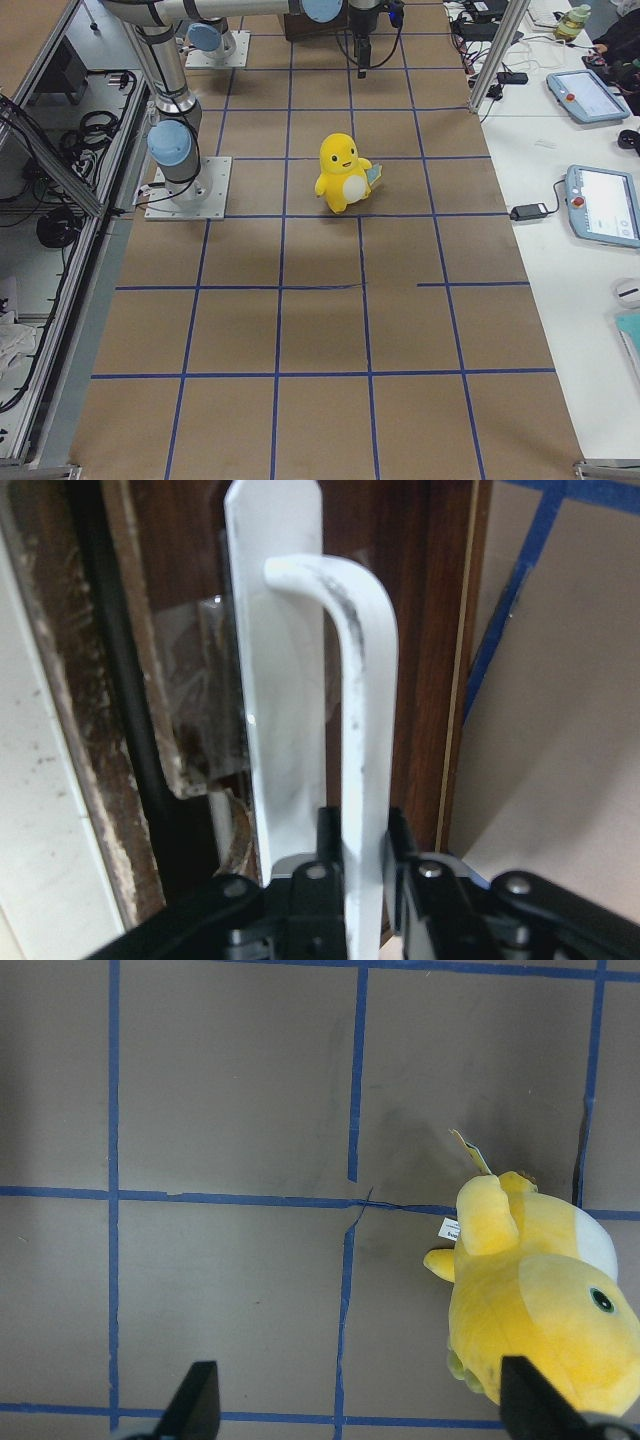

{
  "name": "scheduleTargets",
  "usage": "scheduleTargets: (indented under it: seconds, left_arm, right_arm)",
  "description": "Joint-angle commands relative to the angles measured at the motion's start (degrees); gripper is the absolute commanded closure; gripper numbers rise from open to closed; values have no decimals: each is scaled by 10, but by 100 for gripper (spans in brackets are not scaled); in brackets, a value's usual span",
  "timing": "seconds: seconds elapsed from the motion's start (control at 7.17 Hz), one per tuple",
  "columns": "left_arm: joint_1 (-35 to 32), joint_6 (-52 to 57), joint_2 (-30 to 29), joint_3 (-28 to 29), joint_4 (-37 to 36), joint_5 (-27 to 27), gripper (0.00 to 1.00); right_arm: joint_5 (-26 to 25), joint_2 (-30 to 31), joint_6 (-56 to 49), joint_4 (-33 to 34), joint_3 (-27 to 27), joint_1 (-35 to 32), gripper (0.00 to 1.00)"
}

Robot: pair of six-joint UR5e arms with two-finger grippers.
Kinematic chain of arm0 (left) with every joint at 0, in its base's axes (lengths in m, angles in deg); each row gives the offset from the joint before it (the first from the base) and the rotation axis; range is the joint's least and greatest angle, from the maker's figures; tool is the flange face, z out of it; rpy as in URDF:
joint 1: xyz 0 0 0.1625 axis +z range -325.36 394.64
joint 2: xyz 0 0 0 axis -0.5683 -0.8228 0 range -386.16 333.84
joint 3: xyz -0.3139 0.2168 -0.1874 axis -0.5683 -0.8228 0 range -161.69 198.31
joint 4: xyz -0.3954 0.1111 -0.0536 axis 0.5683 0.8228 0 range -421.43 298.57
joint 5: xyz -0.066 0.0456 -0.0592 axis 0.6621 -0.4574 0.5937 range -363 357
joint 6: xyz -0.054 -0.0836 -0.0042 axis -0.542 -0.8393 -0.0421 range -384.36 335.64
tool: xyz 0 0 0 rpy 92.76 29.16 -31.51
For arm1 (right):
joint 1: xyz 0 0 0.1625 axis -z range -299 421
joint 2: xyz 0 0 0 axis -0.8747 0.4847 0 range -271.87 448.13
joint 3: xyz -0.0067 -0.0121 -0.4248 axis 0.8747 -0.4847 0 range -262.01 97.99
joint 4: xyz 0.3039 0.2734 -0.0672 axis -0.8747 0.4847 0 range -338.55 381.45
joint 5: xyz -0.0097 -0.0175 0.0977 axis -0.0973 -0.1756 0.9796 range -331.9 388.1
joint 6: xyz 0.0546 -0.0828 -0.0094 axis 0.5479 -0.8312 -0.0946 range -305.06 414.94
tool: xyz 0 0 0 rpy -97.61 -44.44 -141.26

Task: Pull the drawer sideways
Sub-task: 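Pull the handle with the left gripper, sliding the drawer out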

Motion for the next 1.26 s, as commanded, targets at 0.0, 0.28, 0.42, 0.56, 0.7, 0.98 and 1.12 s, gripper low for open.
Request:
scheduleTargets:
  seconds: [0.0, 0.28, 0.42, 0.56, 0.7, 0.98, 1.12]
  left_arm:
    - [0, 0, 4, 0, 4, -1, 86]
    - [-1, 0, 6, 5, 8, 0, 86]
    - [-1, 0, 2, 15, 21, 8, 86]
    - [-6, 0, -1, 25, 29, 18, 85]
    - [-14, -10, -2, 28, 32, 19, 85]
    - [-18, -16, -4, 28, 32, 19, 84]
    - [-22, -18, -4, 28, 32, 25, 84]
  right_arm:
    - [0, 0, 0, 0, 0, 0, 0]
    - [0, 0, 0, 0, 0, 0, 0]
    - [0, 0, 0, 0, 0, 0, 0]
    - [-1, 0, 0, 0, 0, 0, 0]
    - [0, 0, 0, 0, 0, 0, 0]
    - [-1, 0, 0, 0, 0, 0, 0]
    - [0, 0, 0, 0, 0, 0, 0]
